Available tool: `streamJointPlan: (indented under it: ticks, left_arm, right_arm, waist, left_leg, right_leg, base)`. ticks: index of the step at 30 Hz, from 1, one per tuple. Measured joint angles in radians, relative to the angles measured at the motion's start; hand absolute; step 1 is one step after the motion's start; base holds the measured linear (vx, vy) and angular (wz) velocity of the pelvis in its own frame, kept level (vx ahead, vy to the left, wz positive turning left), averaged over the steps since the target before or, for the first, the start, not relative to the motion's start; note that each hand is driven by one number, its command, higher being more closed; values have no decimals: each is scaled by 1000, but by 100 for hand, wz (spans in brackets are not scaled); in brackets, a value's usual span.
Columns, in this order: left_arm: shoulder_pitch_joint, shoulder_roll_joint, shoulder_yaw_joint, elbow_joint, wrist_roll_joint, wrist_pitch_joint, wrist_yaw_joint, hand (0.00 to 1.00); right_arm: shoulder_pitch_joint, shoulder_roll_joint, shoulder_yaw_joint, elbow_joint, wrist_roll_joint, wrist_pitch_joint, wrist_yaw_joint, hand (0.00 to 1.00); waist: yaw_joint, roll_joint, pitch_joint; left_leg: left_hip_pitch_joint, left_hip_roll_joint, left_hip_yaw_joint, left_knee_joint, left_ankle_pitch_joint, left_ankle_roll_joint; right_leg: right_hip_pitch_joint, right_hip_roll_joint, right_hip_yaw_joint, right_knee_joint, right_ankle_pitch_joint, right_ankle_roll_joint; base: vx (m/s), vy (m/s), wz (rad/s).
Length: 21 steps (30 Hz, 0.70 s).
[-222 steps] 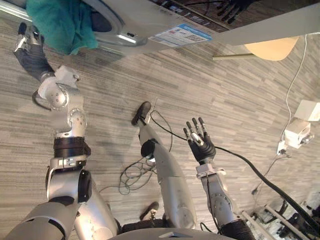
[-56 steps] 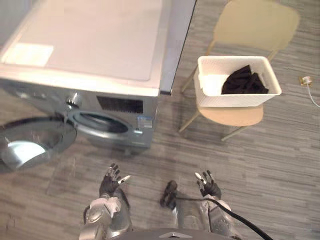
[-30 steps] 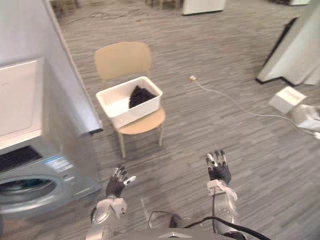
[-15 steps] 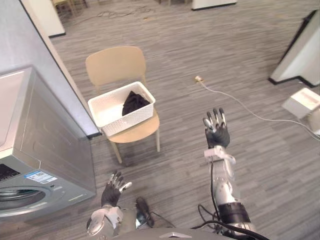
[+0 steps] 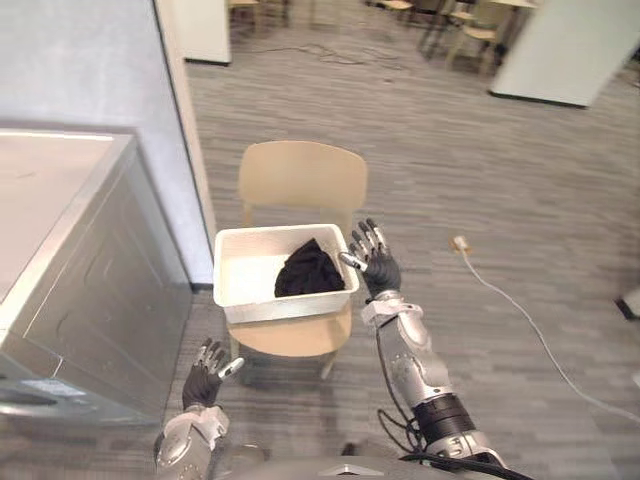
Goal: Pick up the laundry basket with both hands and put the clothes into the washing machine.
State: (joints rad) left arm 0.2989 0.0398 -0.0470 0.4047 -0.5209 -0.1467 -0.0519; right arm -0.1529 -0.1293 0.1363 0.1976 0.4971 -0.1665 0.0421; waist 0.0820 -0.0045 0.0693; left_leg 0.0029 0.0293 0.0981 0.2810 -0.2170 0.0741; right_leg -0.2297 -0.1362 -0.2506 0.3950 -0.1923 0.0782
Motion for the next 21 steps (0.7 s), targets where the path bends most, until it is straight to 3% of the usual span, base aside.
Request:
streamJointPlan:
  ticks: [1,3,4,6,7,9,11,12,13,14,15,17,19,21]
  left_arm:
    - [-10,13,-10,22,16,1,0,0]
    - [-20,48,-36,25,37,-6,-6,0]
    - [-29,45,-44,44,56,-5,-9,0]
    - [-13,10,-38,39,66,-7,-23,0]
    - [-6,7,-36,40,67,-7,-25,0]
    - [14,11,-34,40,70,-6,-30,0]
    - [20,12,-32,39,70,-6,-47,0]
    - [35,13,-32,31,64,-6,-56,0]
    - [37,12,-35,7,63,-5,-63,0]
    - [40,12,-38,-8,63,-6,-65,0]
    - [17,19,-45,-31,61,-6,-69,0]
    - [-49,48,-55,-49,52,-11,-74,0]
    - [-92,83,-74,-94,52,-17,-75,0]
    - [-105,112,-72,-150,51,-33,-76,0]
  right_arm:
    - [38,-5,-40,-26,-45,5,-1,0]
    - [81,-8,-85,-48,-84,6,-3,0]
    - [117,-31,-123,-61,-108,16,-8,0]
    - [148,-72,-158,-104,-113,23,-19,0]
    - [144,-80,-160,-104,-117,23,-26,0]
    - [139,-76,-190,-104,-162,23,-37,0]
    - [127,-77,-218,-104,-193,23,-48,0]
    - [111,-81,-229,-103,-213,24,-57,0]
    - [85,-98,-239,-103,-255,24,-69,0]
    - [66,-116,-245,-104,-275,24,-71,0]
    - [12,-146,-268,-103,-328,32,-73,0]
    - [-100,-190,-280,-93,-395,53,-77,0]
    - [-265,-244,-271,-33,-450,65,-91,0]
    - [-474,-318,-238,66,-529,85,-123,0]
  waist:
    - [-8,-19,2]
    - [-22,-58,5]
    - [-23,-33,12]
    - [-21,26,30]
    - [-16,27,40]
    - [1,-3,57]
    - [3,-19,67]
    - [-6,-16,74]
    - [-12,-7,89]
    - [-19,2,102]
    - [-29,1,154]
    - [-47,-30,249]
    - [-58,-24,311]
    - [-38,6,361]
  left_leg:
    - [-11,-17,-80,26,-21,-34]
    - [-44,-45,-155,95,-73,-67]
    - [-84,1,-176,183,-117,-101]
    - [-217,118,-84,439,-102,-132]
    - [-255,151,-44,509,-95,-124]
    - [-325,229,15,601,-118,-83]
    - [-346,282,-12,492,-117,-88]
    - [-339,293,-63,361,-100,-120]
    - [-327,295,-101,240,-66,-168]
    - [-327,290,-103,193,-42,-188]
    - [-342,252,-98,190,85,-262]
    - [-410,174,-66,247,72,-226]
    - [-482,135,-40,255,85,-198]
    - [-536,118,-19,211,112,-171]
  right_leg:
    - [21,1,79,-132,85,16]
    - [40,-17,114,-160,164,25]
    - [61,2,63,-141,163,22]
    - [123,60,-23,-192,157,-7]
    - [137,71,-28,-206,158,-15]
    - [165,72,-28,-238,160,-22]
    - [157,69,-9,-242,161,-22]
    - [137,63,-4,-222,159,-14]
    - [78,46,14,-142,139,5]
    - [40,28,23,-87,118,16]
    - [-32,-25,49,28,79,43]
    - [-120,-110,77,91,78,58]
    - [-177,-148,89,51,130,74]
    - [-194,-152,80,-81,215,76]
  base:
    - [230,-316,146]
    - [201,-390,180]
    - [183,-373,167]
    - [157,-289,108]
    - [83,-165,32]
    - [75,-126,-12]
    - [112,-33,-24]
    - [112,165,-42]
    - [83,243,-41]
    - [50,378,-35]
    - [9,336,-17]
    - [-73,377,0]
    - [-144,345,6]
    - [-135,228,-2]
